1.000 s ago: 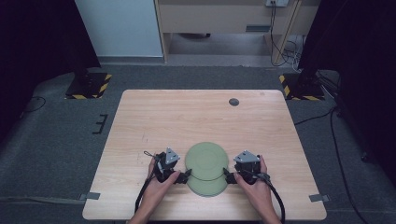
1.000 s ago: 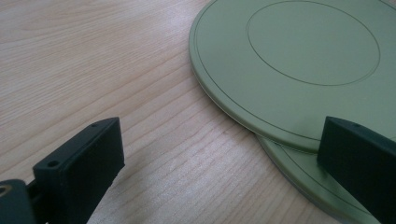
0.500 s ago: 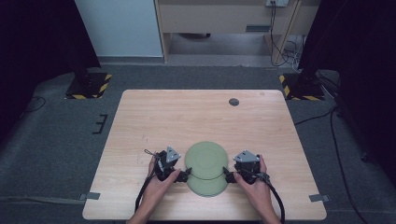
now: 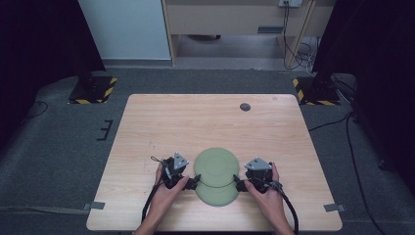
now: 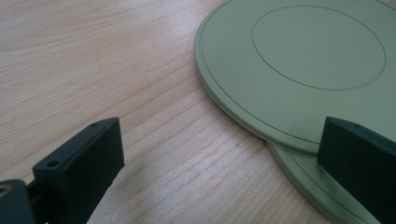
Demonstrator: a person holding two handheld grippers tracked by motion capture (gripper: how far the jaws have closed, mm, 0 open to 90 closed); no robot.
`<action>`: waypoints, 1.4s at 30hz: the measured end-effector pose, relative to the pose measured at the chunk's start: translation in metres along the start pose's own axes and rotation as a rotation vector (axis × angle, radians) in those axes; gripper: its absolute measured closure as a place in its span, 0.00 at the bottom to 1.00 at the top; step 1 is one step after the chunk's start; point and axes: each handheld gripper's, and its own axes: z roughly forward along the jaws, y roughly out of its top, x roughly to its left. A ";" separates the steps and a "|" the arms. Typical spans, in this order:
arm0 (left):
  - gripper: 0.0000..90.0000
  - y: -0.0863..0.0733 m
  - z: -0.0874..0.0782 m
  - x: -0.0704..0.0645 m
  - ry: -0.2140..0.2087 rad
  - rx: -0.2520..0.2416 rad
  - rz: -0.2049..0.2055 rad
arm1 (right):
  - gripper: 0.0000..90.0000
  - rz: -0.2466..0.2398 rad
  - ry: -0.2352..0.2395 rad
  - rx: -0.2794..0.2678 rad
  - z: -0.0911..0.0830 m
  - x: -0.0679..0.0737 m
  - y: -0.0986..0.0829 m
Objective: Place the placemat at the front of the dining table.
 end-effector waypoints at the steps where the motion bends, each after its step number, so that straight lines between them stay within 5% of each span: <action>1: 0.00 0.000 0.000 0.000 0.000 -0.001 0.000 | 0.02 0.001 0.000 0.000 0.000 0.000 0.000; 8: 0.00 -0.001 0.000 0.000 0.000 -0.006 -0.008 | 0.06 -0.011 -0.006 0.004 -0.004 -0.001 0.001; 21: 0.02 0.000 -0.003 0.000 0.001 -0.004 -0.006 | 0.09 -0.015 0.056 0.081 -0.023 -0.031 0.021; 32: 0.03 0.001 -0.006 -0.001 -0.004 -0.006 0.004 | 0.15 -0.039 0.107 0.129 0.001 -0.032 0.058; 42: 0.03 0.003 -0.004 -0.003 -0.003 0.000 -0.005 | 0.26 0.011 0.216 0.182 0.030 -0.026 0.070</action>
